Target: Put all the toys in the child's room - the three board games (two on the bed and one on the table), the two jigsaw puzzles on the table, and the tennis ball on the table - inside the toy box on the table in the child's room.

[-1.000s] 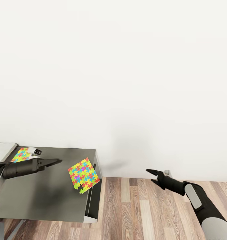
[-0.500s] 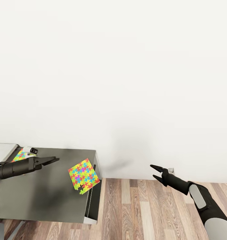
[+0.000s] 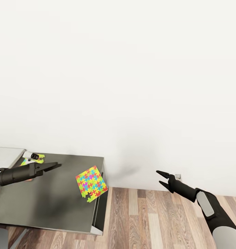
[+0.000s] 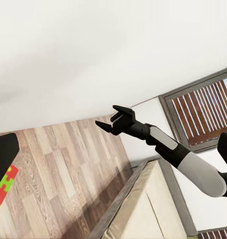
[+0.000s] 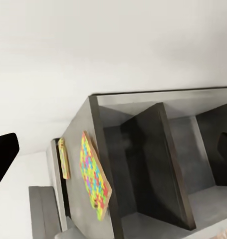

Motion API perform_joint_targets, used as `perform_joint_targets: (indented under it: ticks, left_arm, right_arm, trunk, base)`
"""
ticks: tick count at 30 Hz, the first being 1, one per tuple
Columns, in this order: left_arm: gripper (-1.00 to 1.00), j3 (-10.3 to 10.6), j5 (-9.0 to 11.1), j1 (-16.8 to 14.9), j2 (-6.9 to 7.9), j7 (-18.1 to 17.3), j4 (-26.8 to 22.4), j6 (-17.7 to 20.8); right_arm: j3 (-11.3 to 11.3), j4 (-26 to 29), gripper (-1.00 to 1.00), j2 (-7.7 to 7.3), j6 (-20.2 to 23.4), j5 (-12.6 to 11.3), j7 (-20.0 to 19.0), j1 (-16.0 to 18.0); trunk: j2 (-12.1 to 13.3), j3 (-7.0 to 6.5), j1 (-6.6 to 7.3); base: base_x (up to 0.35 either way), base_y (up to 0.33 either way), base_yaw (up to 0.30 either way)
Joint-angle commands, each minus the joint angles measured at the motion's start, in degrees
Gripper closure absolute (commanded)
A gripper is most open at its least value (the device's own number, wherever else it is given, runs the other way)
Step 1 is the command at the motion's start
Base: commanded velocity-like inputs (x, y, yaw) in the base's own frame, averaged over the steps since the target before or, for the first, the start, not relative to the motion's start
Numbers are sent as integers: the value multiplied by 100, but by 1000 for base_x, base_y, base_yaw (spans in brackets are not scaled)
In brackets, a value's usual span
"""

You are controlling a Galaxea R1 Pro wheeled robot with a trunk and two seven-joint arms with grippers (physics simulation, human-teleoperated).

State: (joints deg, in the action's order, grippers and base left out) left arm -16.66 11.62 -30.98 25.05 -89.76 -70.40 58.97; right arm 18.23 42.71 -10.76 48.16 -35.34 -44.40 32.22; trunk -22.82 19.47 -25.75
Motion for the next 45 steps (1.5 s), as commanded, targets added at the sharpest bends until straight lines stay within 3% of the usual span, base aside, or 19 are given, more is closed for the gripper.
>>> perform_joint_targets:
  ticks: [1,45]
  left_arm:
    - [-100,3,-5,-4,1,-24,0,61]
    - [-100,-4,-5,-4,3,-24,0,45]
  right_arm:
    - [13,0,-100,2,25,6,-14,4]
    - [22,9,-100,50,-307,-1,-51,12]
  trunk:
    - [-10,0,-3]
    - [-10,-365,-3]
  base:
    - [0,1,70]
    - [0,-5,4]
